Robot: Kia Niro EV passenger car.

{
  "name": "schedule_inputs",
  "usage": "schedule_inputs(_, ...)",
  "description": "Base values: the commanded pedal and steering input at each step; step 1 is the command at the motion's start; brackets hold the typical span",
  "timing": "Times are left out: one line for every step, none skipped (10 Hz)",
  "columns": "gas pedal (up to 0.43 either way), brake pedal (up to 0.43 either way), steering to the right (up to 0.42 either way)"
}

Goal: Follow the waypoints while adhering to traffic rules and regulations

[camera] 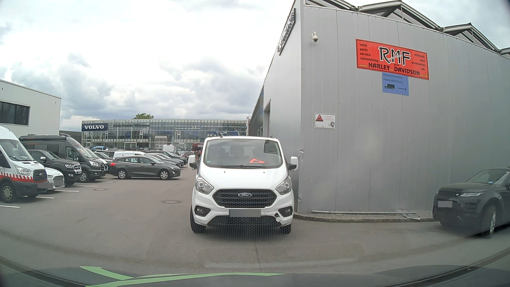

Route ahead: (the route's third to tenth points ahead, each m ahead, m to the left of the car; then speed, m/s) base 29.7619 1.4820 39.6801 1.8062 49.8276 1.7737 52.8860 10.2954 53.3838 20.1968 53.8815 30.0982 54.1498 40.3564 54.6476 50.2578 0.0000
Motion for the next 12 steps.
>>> schedule_inputs(0.0, 0.457, 0.006)
schedule_inputs(0.0, 0.463, 0.006)
schedule_inputs(0.0, 0.463, 0.006)
schedule_inputs(0.0, 0.463, 0.005)
schedule_inputs(0.0, 0.463, 0.006)
schedule_inputs(0.0, 0.463, 0.006)
schedule_inputs(0.0, 0.463, 0.005)
schedule_inputs(0.0, 0.463, 0.006)
schedule_inputs(0.0, 0.463, 0.006)
schedule_inputs(0.0, 0.463, 0.005)
schedule_inputs(0.0, 0.463, 0.006)
schedule_inputs(0.0, 0.463, 0.005)
